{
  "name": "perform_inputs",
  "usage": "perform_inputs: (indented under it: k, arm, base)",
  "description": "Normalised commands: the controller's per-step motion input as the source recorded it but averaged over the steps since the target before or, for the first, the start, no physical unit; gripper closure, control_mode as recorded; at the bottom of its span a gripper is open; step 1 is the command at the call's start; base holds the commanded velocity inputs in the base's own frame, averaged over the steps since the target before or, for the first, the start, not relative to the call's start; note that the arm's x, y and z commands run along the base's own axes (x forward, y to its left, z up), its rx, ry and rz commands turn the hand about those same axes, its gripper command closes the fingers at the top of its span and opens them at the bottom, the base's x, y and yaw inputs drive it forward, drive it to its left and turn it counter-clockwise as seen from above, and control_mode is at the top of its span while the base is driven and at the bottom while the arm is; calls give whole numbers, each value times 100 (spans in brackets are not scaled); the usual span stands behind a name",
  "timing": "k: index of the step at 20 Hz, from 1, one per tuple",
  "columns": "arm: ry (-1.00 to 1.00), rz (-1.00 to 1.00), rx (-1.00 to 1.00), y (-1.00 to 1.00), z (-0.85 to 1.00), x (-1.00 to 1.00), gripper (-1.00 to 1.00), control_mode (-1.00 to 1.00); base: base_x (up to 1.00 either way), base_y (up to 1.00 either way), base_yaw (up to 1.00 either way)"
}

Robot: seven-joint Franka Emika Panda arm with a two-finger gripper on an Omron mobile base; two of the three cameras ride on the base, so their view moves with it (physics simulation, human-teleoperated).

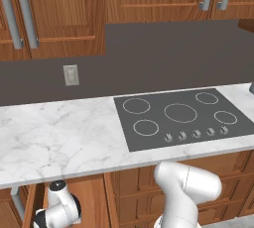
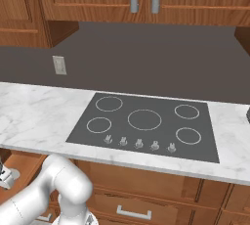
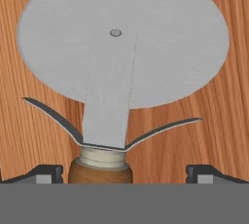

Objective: Take the pizza cutter from the drawer on the left and place it on the dining counter for cutting.

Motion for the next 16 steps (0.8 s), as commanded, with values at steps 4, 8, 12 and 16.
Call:
perform_inputs:
  k: [4, 8, 12, 16]
  arm:
    - [0, 0, 0, 4, -16, 0, -100, -100]
    - [0, 0, 0, 3, -9, 0, -100, -100]
    - [0, 0, 0, 3, -8, 0, -100, -100]
    - [0, 0, 0, 6, -21, 0, -100, -100]
  base:
    - [0, 0, 0]
    - [0, 0, 0]
    - [0, 0, 0]
    - [0, 0, 0]
